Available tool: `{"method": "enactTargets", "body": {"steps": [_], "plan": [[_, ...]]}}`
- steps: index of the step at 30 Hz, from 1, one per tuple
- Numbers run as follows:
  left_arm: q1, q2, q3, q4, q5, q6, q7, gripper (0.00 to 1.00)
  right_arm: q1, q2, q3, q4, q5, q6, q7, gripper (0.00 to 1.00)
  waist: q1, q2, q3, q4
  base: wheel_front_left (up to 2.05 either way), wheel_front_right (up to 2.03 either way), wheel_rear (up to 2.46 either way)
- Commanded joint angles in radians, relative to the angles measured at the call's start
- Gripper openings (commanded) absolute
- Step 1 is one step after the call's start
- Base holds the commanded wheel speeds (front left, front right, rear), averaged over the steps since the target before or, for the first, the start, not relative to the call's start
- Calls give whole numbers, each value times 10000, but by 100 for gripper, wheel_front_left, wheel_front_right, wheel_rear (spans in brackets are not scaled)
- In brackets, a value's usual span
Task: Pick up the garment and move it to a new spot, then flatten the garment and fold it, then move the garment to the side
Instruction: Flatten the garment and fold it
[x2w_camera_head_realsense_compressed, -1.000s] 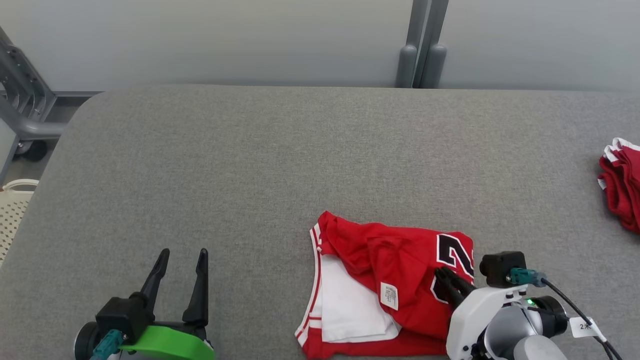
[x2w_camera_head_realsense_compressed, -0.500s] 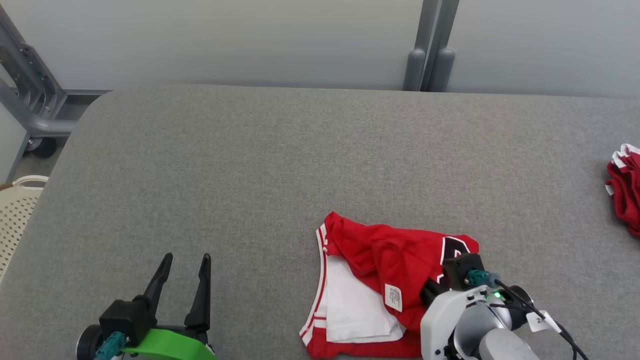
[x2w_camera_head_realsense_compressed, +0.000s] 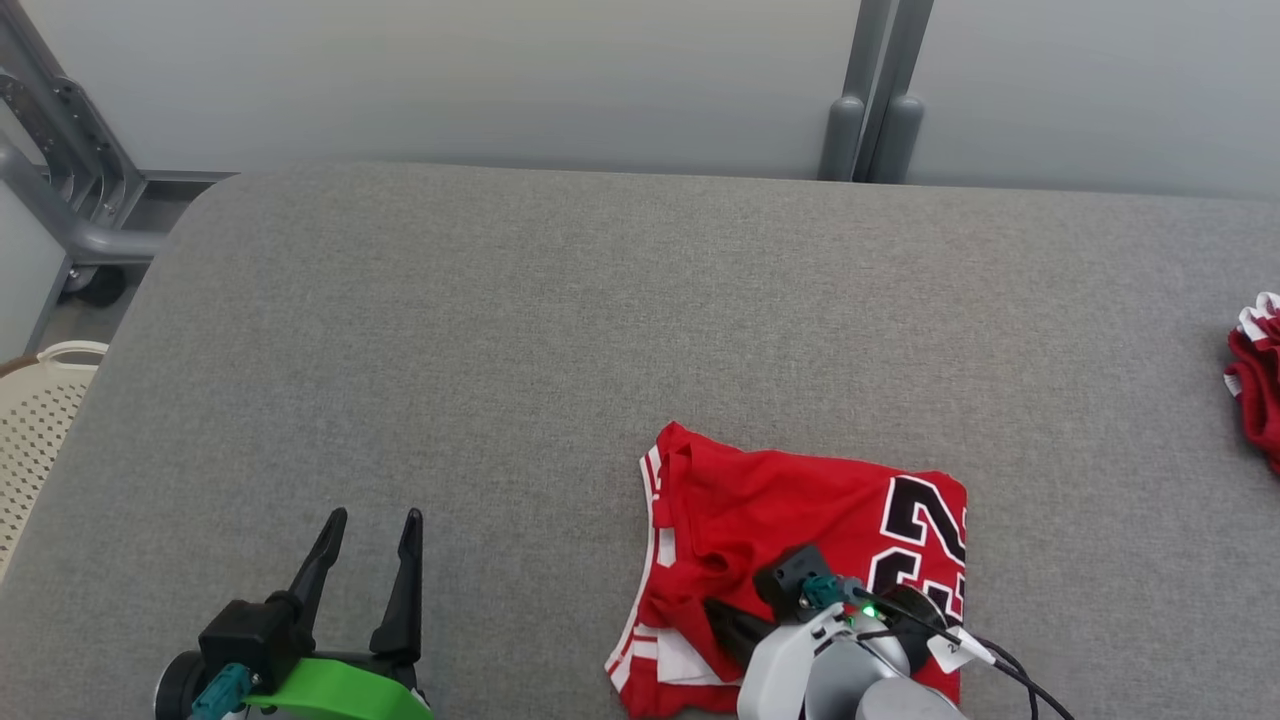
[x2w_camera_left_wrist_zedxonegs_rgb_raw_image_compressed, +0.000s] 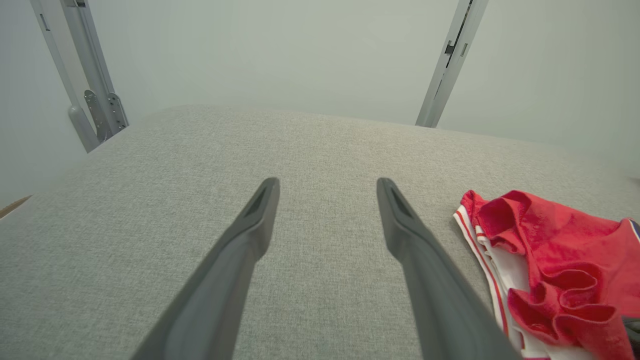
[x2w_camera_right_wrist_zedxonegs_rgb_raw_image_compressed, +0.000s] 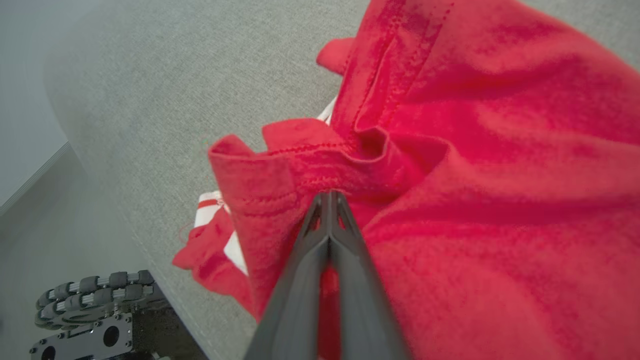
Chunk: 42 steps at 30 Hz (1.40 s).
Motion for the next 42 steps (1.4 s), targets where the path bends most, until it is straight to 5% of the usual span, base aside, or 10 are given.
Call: {"method": "enactTargets", "body": {"steps": [1,15,20,22,26,32,42], "plan": [[-57,2,47,10,-63,-19,-30,100,-198,-13,240,120,194,0,-109,0,0,0,3,26,0,0,0],[-17,-66,152,43,-57,-20,-30,100,-611,-11,2348,-46,1404,0,48,0,0,0,-41,57,0,0,0],[0,-87,172,28,-40,-20,-30,100,-948,-14,2365,-375,1709,0,0,0,0,0,-71,37,0,0,0],[57,-69,204,22,-37,-20,-30,100,-1058,-12,2029,-546,1617,0,-43,100,0,0,-98,8,0,0,0],[208,-79,275,-37,18,-20,-30,100,-1145,-75,1013,-1051,1203,0,-55,100,0,0,-154,-55,0,0,0],[214,-125,328,-132,82,-20,-30,100,-489,-175,-610,-1660,361,1,1372,100,0,0,-184,-129,0,0,0],[11,-139,151,-137,43,-20,-30,100,-106,-10,-1877,-2468,-901,1,2415,100,0,0,8,-96,0,0,0]]}}
